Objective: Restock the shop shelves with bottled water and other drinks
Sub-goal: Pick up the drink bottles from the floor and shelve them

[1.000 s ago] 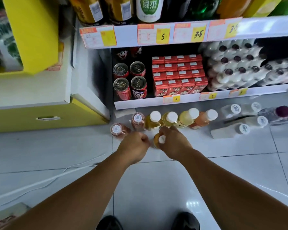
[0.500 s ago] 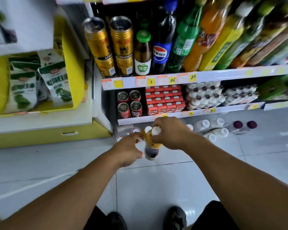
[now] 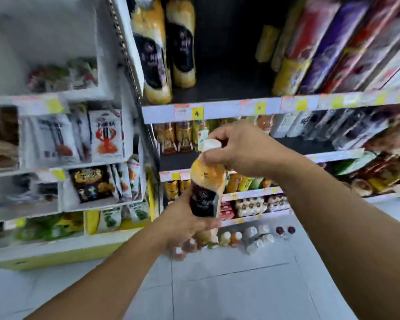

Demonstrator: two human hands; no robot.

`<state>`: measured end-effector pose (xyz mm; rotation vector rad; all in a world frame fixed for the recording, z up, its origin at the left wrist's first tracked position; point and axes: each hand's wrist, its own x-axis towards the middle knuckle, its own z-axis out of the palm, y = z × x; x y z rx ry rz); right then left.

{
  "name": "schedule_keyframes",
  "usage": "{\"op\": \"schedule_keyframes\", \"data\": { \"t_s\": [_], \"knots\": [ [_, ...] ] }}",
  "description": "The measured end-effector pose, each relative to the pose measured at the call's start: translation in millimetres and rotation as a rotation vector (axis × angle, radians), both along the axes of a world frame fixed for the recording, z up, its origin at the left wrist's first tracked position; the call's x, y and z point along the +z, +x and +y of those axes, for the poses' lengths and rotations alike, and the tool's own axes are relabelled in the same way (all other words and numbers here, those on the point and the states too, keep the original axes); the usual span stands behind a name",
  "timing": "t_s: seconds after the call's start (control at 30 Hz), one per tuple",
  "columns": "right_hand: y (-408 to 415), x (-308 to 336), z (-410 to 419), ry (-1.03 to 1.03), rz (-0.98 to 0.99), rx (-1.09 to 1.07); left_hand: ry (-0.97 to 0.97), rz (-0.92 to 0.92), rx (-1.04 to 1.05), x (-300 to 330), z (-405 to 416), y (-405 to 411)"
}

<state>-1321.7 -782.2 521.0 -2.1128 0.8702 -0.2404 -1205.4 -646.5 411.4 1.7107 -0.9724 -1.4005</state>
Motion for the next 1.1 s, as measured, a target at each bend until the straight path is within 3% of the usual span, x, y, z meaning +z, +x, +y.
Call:
{"op": "schedule_keyframes", "data": {
  "t_s": [0.23, 0.43, 0.7, 0.87, 1.1],
  "knots": [
    [4.3, 127.9, 33.4, 0.066, -0.396, -0.223, -0.190, -0.059, 0.042, 149.7, 32.1, 0.4],
    [5.0, 171.2, 62.0, 0.130, -0.475, -0.299, -0.263, -0.126, 0.063, 199.1, 57.1, -2.8],
    [9.5, 172.2, 69.7, 0.194, -0.504, -0.328, -0.272, -0.163, 0.073, 209.1, 63.9, -0.6],
    [12.6, 146.1, 61.4, 0.351, -0.388, -0.245, -0.261, -0.199, 0.122, 200.9, 39.8, 5.1],
    [13.8, 102.7, 4.5, 0.342, -0.266, -0.192, -0.244, -0.279, 0.215, 185.2, -28.0, 12.9]
  ]
}}
